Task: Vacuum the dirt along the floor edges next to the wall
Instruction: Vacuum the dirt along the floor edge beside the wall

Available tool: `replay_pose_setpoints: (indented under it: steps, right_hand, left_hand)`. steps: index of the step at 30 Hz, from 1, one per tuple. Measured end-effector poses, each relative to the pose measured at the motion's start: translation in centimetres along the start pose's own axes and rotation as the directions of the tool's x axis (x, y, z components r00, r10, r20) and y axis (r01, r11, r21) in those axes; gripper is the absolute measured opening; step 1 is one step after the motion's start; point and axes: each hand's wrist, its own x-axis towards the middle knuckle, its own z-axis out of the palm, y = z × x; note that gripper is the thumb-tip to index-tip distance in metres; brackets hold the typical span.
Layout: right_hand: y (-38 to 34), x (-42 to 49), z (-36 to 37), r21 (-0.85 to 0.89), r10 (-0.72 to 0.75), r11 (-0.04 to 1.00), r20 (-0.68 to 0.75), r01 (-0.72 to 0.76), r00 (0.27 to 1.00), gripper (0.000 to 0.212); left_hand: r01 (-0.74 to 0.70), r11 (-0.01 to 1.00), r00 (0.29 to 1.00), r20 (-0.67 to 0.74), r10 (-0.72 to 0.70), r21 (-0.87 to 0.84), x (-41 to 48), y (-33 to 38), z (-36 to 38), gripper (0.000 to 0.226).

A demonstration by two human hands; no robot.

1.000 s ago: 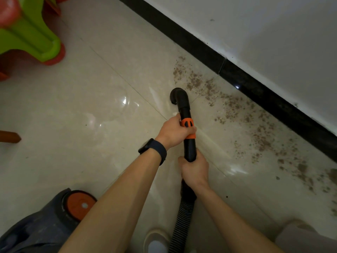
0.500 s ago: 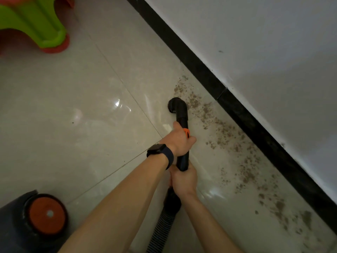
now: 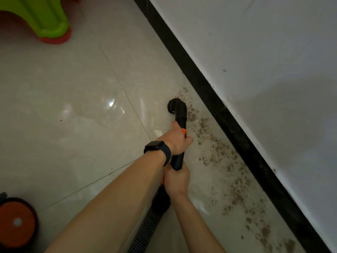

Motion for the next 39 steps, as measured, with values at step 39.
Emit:
replay_pose_setpoints:
  steps: [39]
  right_hand:
    - [-11.6,10.5,4.4,-0.496,-0.259,0.841,-0.012,0.219,0.966,0.022]
  left_hand:
    - [-0.135,0.871,0.987,-0.139,0.078,-0.473,11.4,1.3,-10.0,0.033]
